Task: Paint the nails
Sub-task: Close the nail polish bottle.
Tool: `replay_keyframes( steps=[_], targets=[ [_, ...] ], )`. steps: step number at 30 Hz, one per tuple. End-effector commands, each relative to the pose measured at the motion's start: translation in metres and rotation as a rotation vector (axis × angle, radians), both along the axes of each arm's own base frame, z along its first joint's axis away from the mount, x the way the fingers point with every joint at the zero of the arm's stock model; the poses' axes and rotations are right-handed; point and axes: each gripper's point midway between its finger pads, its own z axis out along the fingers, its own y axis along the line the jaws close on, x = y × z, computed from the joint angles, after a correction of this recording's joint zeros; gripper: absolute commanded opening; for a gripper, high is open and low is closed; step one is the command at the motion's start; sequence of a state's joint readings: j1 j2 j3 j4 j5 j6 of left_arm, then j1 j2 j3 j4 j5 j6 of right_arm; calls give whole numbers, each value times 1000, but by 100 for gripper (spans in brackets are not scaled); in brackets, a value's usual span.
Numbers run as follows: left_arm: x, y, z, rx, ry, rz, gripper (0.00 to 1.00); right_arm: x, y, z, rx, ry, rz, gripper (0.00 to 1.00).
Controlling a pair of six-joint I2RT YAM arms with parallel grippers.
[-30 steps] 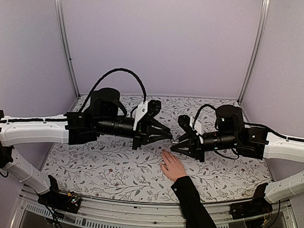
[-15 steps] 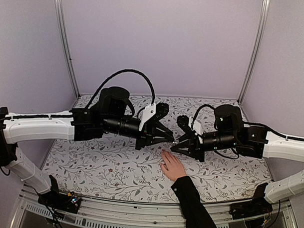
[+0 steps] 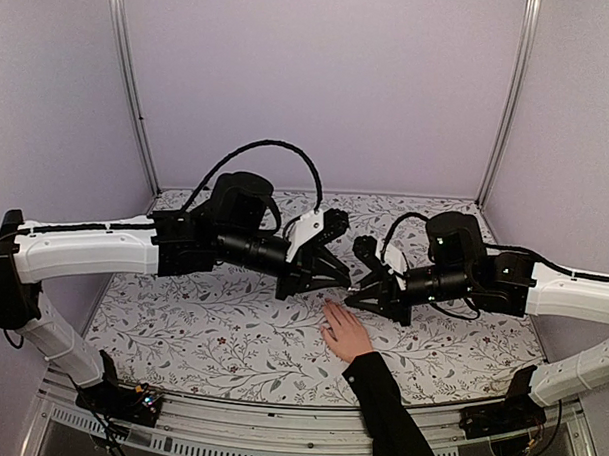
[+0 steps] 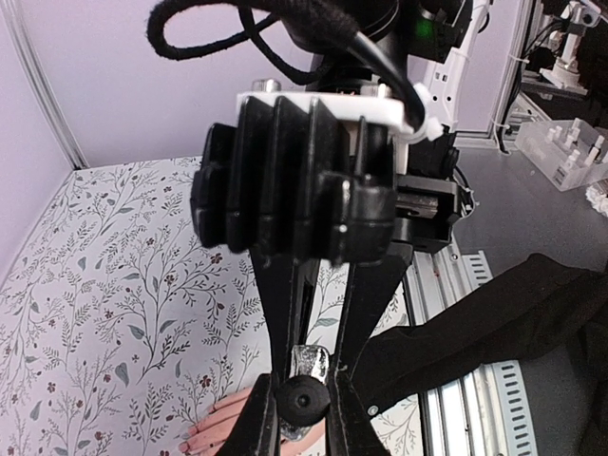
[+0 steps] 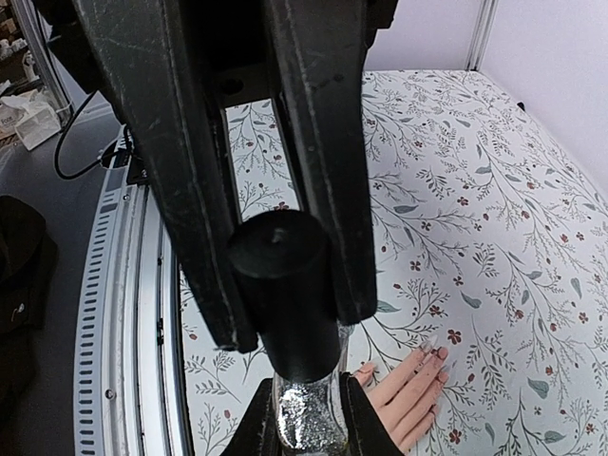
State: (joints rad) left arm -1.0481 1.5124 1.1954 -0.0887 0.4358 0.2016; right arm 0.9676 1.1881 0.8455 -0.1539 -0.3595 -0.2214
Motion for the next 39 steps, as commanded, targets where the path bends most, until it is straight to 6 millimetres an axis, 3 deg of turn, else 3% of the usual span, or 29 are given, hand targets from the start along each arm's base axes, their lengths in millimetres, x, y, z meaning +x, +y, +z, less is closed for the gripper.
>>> replay_keyframes(
  steps=[1,13,30,33,39],
  targets=[
    [-1,-3,-20,54,29,3,4,-4,11,52,141,-82,47,0],
    [0,-6,-24,31,57,1,8,-3,6,71,182,-130,26,0],
    [25,-12,-49,85,143,150,8,31,-2,94,170,-192,-164,0],
    [23,-16,-51,60,178,145,8,30,-1,97,182,-193,-157,0],
    [-2,-13,-56,75,137,-21,10,6,3,100,216,-178,-24,0]
  ],
)
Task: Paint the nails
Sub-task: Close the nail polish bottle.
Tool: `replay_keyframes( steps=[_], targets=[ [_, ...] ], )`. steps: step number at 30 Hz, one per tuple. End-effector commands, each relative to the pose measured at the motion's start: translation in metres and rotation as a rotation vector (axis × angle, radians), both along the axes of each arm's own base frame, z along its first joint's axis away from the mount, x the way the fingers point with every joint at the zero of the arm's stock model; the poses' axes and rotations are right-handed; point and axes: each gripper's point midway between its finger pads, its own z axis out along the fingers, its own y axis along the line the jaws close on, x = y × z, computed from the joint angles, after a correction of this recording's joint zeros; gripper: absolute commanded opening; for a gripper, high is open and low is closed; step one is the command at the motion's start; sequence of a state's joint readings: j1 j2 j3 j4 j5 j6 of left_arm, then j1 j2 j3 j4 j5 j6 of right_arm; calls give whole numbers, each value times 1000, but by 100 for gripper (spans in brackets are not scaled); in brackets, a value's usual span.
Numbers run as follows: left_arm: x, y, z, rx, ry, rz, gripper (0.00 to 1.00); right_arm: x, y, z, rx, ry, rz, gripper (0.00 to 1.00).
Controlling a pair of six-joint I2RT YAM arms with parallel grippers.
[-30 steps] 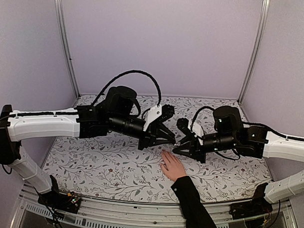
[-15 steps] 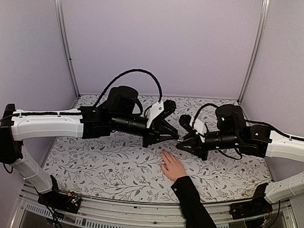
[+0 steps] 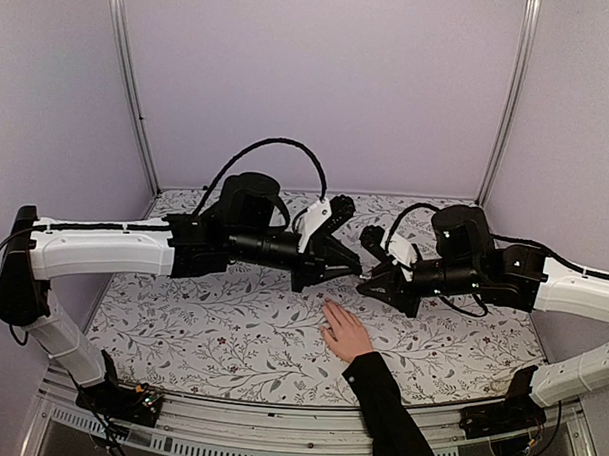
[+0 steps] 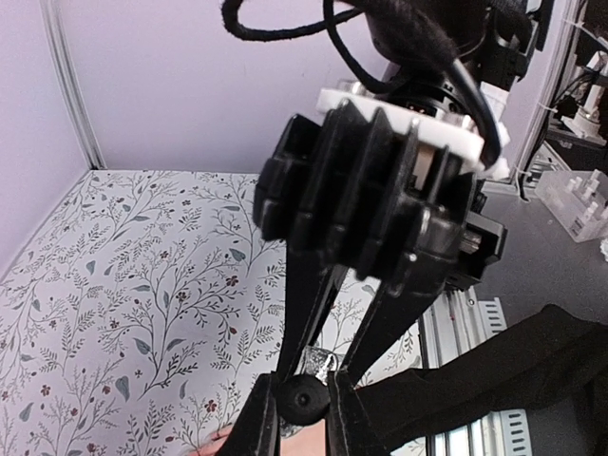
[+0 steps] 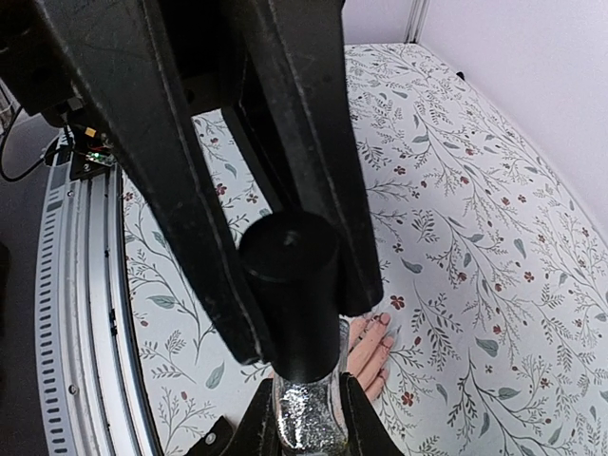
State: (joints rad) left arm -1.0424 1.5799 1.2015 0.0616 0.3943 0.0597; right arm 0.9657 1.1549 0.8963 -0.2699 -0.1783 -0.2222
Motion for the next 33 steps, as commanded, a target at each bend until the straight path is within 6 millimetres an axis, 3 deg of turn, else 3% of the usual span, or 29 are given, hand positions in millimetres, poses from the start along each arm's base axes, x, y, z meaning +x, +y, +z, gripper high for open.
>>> replay_keyframes(
  steps=[1,13,33],
  targets=[
    [-27,7,-60,149,52,-147,10,-23,24,95,288,-137,176,0],
    [-55,17,-61,175,1,-352,14,-64,23,112,352,-124,393,0],
    [-50,18,-47,145,-1,-337,23,-66,28,101,337,-96,422,0]
  ],
)
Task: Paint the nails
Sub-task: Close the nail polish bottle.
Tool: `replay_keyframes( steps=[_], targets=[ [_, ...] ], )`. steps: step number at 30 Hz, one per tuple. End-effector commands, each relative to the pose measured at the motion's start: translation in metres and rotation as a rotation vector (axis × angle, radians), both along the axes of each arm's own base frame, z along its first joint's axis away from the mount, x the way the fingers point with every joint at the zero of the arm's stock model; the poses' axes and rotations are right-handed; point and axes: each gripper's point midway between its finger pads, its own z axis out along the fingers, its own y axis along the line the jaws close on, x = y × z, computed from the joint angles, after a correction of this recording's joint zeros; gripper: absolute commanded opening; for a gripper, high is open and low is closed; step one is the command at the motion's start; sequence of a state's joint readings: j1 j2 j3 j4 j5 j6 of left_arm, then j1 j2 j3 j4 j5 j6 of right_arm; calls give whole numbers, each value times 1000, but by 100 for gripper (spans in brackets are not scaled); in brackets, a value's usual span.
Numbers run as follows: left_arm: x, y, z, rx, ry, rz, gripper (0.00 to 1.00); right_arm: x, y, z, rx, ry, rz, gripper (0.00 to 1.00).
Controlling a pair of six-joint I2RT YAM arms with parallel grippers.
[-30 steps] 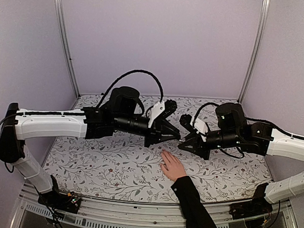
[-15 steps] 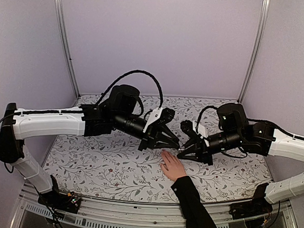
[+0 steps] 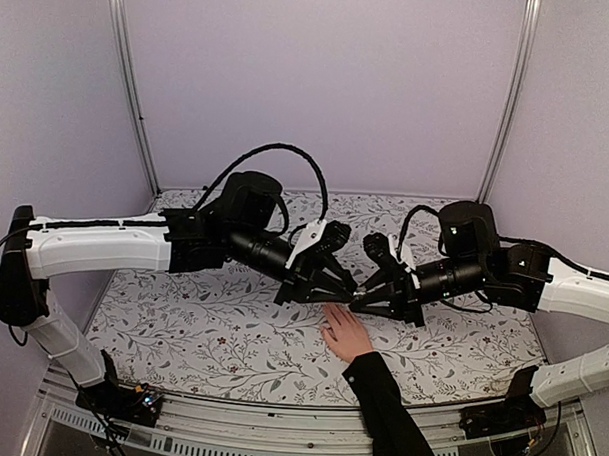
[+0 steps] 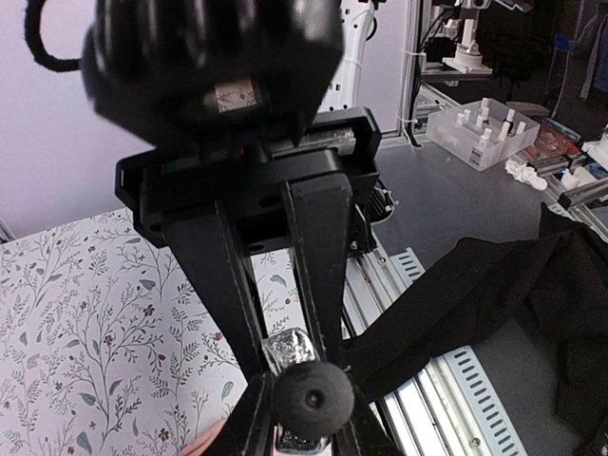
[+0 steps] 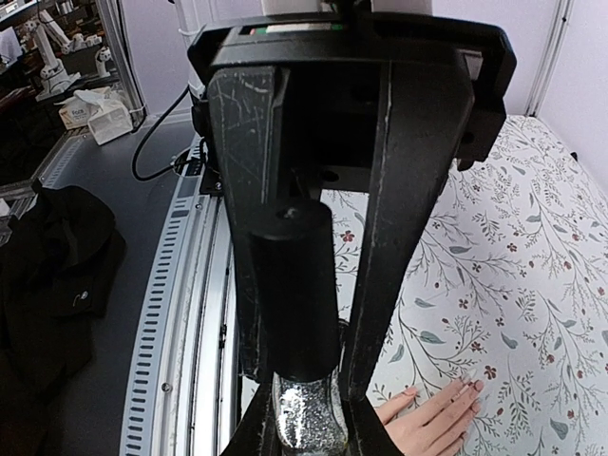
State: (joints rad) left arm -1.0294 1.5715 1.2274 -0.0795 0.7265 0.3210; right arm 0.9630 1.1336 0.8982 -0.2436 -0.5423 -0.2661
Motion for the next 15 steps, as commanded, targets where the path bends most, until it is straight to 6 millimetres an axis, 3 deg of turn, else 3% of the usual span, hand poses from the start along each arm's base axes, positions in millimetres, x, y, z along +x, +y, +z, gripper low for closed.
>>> replay_keyframes(
  steps=[1,9,15],
  targets=[
    [4,8,-44,139,63,46,25,-8,10,76,231,-139,68,0],
    [9,12,-32,92,67,84,42,-3,9,72,236,-136,29,0],
    [18,30,5,-80,62,166,47,18,4,64,222,-117,-117,0]
  ],
)
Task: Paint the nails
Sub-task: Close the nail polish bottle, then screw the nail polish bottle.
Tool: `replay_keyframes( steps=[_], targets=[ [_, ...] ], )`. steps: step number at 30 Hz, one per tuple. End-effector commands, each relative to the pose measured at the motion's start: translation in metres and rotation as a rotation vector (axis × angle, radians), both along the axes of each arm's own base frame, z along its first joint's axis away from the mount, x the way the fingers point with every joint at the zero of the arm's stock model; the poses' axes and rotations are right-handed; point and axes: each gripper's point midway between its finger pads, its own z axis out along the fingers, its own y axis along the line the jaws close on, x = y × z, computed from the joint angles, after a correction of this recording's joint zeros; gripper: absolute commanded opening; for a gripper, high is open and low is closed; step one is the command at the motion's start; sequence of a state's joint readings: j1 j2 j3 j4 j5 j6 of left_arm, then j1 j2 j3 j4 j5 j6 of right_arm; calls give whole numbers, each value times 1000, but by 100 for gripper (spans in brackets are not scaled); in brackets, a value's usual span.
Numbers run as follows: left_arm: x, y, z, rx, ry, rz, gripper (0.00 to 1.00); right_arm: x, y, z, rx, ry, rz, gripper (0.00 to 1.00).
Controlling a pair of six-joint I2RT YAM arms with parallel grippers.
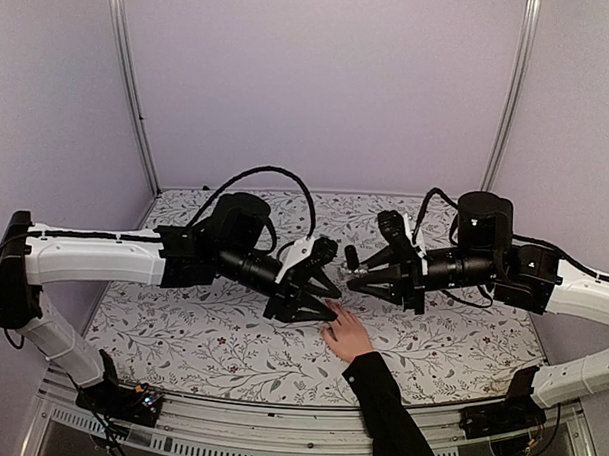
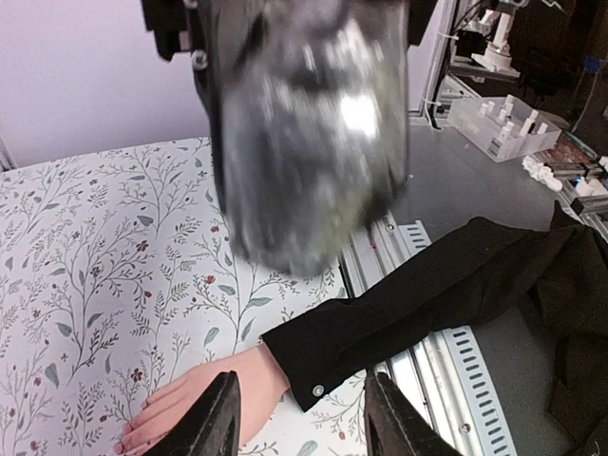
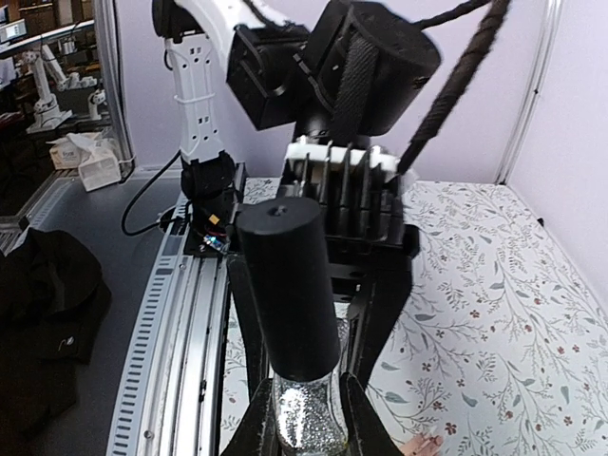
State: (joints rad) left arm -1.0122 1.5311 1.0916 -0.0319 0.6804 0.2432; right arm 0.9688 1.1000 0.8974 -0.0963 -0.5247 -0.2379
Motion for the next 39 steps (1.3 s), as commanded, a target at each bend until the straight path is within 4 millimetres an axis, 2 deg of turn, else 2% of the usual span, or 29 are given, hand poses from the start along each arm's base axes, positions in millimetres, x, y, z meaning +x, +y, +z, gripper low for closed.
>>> replay_keyframes(
  steps=[1,7,11,13,17,24,29,39],
  targets=[
    [14,16,45,-166,-30,102,48,20,-3,24,90,-30,-134,0],
    [23,26,76,-281,-16,198,49,48,-6,17,92,14,-298,0],
    [43,32,101,-373,35,353,49,61,-6,14,94,36,-368,0],
    [53,35,107,-406,70,422,49,66,-5,11,91,45,-393,0],
    [57,31,118,-434,96,450,48,74,-2,4,70,62,-429,0],
    [69,16,121,-448,158,497,46,84,0,-3,56,85,-475,0],
    [74,4,114,-430,166,512,45,82,3,-3,55,91,-457,0],
    [74,-6,107,-429,166,495,40,80,6,-3,49,96,-436,0]
  ],
)
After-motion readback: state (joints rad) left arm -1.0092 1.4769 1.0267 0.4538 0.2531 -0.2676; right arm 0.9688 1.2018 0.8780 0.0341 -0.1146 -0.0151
